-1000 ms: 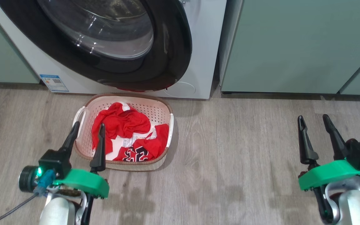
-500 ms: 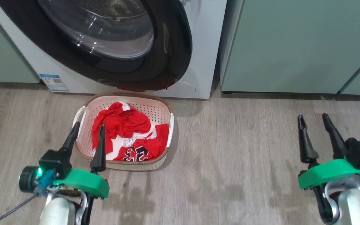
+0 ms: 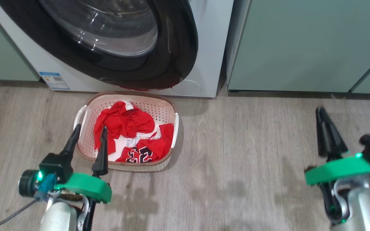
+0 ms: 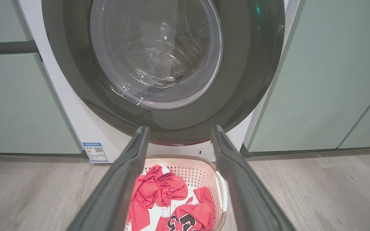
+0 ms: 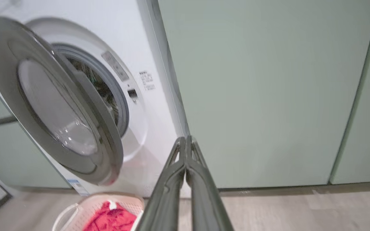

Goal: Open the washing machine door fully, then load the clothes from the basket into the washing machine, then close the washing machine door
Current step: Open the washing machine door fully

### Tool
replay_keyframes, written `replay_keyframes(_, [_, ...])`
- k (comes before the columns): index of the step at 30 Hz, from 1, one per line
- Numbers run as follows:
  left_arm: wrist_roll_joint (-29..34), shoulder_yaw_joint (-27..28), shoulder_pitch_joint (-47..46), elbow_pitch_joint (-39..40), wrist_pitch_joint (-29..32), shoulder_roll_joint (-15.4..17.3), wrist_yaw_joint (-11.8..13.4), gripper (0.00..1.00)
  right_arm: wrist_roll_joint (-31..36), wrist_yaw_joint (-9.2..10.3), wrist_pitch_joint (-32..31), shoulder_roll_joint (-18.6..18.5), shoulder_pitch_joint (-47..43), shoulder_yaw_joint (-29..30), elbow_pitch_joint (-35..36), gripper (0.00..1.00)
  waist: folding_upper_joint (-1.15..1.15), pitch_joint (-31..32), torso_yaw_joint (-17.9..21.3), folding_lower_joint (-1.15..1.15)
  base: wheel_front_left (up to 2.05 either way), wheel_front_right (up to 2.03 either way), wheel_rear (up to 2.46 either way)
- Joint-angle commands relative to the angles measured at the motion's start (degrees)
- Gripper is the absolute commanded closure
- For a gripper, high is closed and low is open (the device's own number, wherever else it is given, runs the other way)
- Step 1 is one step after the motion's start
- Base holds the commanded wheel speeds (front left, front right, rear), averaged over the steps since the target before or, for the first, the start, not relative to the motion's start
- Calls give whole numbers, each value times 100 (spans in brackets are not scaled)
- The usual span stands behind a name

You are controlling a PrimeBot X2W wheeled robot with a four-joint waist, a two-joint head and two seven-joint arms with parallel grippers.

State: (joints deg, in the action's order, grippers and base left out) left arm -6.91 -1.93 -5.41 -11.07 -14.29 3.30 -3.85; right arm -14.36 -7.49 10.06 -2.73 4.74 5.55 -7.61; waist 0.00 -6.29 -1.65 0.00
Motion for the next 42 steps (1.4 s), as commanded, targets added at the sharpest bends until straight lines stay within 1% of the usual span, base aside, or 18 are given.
replay_keyframes(1, [12,181,-222,222,-71,112,30,0,-308,0,-20,-15,402,-184,325,100,0,-33,5,0,0,0,0])
replay_keyframes(2, [8,189,-236,228,-71,117,33,0,-557,0,-24,-15,476,-201,407,100,0,-46,9,0,0,0,0])
replay_keyframes(5, [-4,206,-288,253,-71,125,39,0,-1749,0,-78,-15,741,-171,603,100,0,-107,7,0,0,0,0])
replay_keyframes(7, [-10,207,-339,274,-71,125,38,0,-2729,0,-114,-15,963,-94,682,100,0,-159,-9,0,0,0,0])
replay_keyframes(10, [-20,199,-435,307,-71,121,32,0,-4017,0,-221,-15,1322,97,646,100,0,-255,-67,0,0,0,0])
replay_keyframes(13, [-33,194,-523,348,-71,113,27,0,-5389,0,-351,-15,1696,357,379,100,0,-365,-132,0,0,0,0])
replay_keyframes(15, [-42,181,-588,379,-71,105,18,0,-6149,0,-473,-15,1967,578,93,100,0,-463,-193,0,0,0,0])
replay_keyframes(16, [-48,176,-622,393,-71,101,13,0,-6488,0,-538,-15,2110,695,-68,100,0,-518,-225,0,0,0,0])
replay_keyframes(19, [-69,166,-728,448,-71,90,-3,0,-7169,0,-777,-16,2529,958,-616,100,0,-711,-318,0,0,0,0])
replay_keyframes(23, [-92,125,-893,488,-71,69,-33,0,-7671,0,-1100,-59,3110,1101,-1447,100,0,-966,-480,0,0,0,0])
replay_keyframes(28, [-128,52,-1080,507,-71,33,-58,0,-7961,0,-1494,-196,3875,1014,-2404,100,0,-1223,-713,0,0,0,0])
replay_keyframes(30, [-145,24,-1142,511,-71,19,-64,0,-8003,0,-1650,-247,4178,927,-2736,100,0,-1308,-810,0,0,0,0])
replay_keyframes(31, [-145,24,-1142,511,-71,19,-64,0,-8003,0,-1650,-247,4178,927,-2736,100,0,-1308,-810,0,0,0,0])
replay_keyframes(32, [-156,11,-1167,513,-71,13,-66,0,-8008,0,-1720,-272,4322,879,-2883,100,0,-1340,-858,0,0,0,0])
replay_keyframes(36, [-204,-31,-1243,518,-71,-10,-64,0,-7944,0,-2088,-334,4837,578,-3408,100,0,-1467,-1032,0,0,0,0])
replay_keyframes(42, [-263,-93,-1321,517,-71,-30,-64,0,-7750,0,-2497,-280,5464,120,-3939,100,0,-1599,-1221,0,0,0,0])
